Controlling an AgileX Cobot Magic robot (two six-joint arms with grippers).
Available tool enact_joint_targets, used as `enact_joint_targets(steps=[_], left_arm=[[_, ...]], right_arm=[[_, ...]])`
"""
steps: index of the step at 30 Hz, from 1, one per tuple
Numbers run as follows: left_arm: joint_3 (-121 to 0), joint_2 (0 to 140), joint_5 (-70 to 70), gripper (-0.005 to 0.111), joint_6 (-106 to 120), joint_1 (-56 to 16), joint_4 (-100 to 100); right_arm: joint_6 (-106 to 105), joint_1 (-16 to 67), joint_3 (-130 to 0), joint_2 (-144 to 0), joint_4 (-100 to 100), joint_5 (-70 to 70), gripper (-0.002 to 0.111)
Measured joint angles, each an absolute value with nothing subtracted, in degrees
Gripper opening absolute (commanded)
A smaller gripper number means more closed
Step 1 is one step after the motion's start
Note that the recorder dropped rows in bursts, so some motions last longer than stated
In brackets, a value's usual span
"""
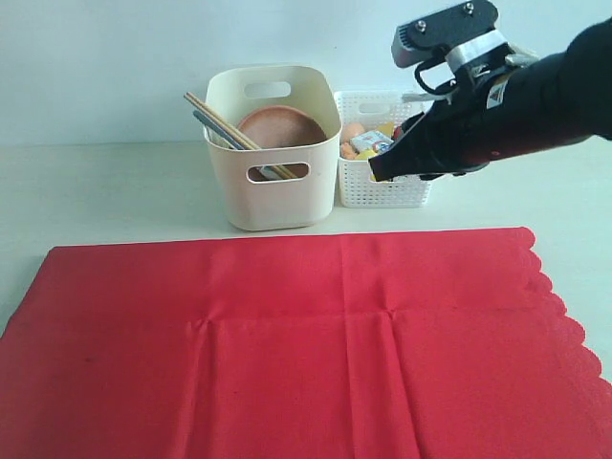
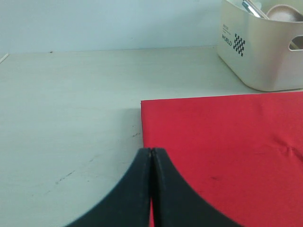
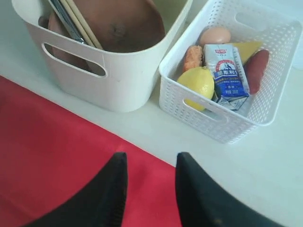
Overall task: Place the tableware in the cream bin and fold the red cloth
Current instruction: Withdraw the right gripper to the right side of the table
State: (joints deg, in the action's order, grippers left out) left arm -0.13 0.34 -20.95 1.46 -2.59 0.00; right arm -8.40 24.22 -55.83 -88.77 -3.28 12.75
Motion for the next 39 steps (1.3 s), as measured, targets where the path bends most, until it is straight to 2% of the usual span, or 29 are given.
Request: enact_joint_targets(steps=[7,24,27,31,39], left_arm=[[-0.13,0.34,-20.95,0.0,1.46,-2.59,0.0],[-0.13,0.34,-20.95,0.0,1.46,-2.59,0.0],[-0.13,0.34,-20.95,0.0,1.46,-2.59,0.0],[-0.13,0.34,-20.95,0.0,1.46,-2.59,0.0],[-0.13,0.34,-20.95,0.0,1.46,-2.59,0.0]], right_arm=[[-8.4,24.22,-50.56,-86.64,-3.07,5.3,0.03],[-8.15,24.22,-39.68,-69.59,-3.07,5.04,0.029],[-7.64,24.22,-35.23,-63.36,-3.07,5.04,0.023],[-7.39,24.22,-29.68,-56.03,-3.07,5.15,0.0],[-5.57,24.22,-19.34,-41.91,-3.07,5.15,0.0]])
